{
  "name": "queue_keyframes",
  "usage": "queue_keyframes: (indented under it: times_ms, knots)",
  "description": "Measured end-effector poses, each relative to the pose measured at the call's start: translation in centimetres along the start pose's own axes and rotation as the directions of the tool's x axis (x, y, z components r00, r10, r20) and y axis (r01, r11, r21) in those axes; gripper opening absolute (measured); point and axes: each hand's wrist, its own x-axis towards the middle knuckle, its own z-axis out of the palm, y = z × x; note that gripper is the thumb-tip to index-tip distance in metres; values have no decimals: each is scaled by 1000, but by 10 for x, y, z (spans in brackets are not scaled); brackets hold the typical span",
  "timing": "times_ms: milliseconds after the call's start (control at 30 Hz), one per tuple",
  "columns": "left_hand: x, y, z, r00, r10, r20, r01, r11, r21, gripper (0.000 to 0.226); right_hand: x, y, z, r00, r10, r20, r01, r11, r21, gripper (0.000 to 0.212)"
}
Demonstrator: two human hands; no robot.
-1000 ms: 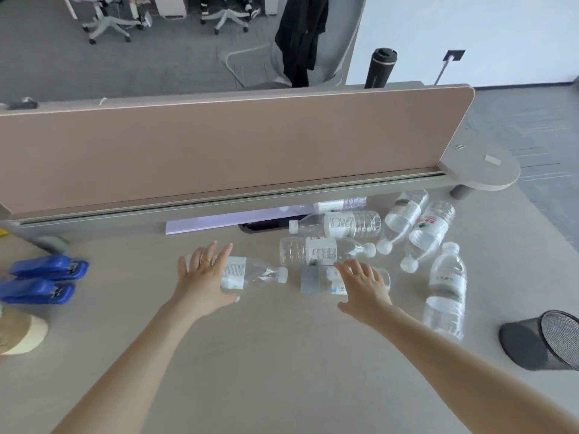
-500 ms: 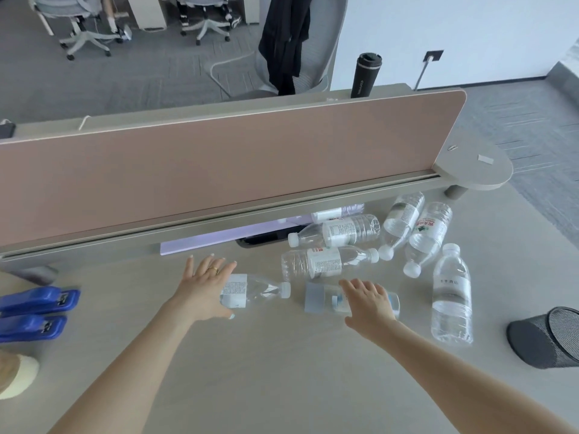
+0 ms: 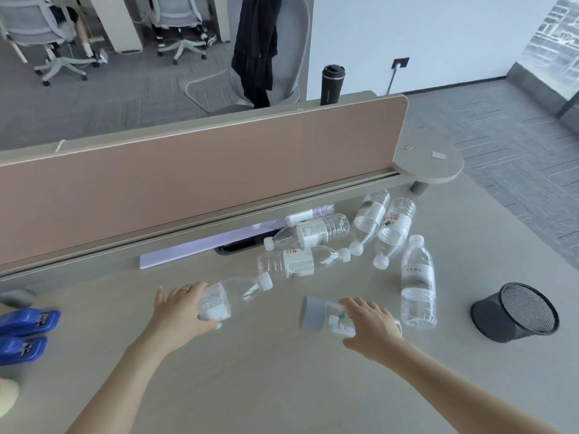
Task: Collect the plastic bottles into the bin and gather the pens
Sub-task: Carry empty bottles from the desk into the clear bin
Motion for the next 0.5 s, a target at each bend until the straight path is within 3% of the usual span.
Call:
queue_keyframes:
  times_ms: [233, 333, 500]
  knots:
    - [-44, 62, -15, 989, 56, -139, -102, 931, -351, 70, -57, 28, -8, 996, 59, -70, -47, 986, 159, 61]
    - [-61, 106, -17, 985, 132, -110, -171, 818, -549, 65, -87, 49, -7, 989, 118, -89, -92, 963, 252, 63]
    - [-96, 200, -11, 964, 260, -45, -208, 643, -737, 57, -144, 102, -10, 956, 259, -138, -194, 910, 366, 66]
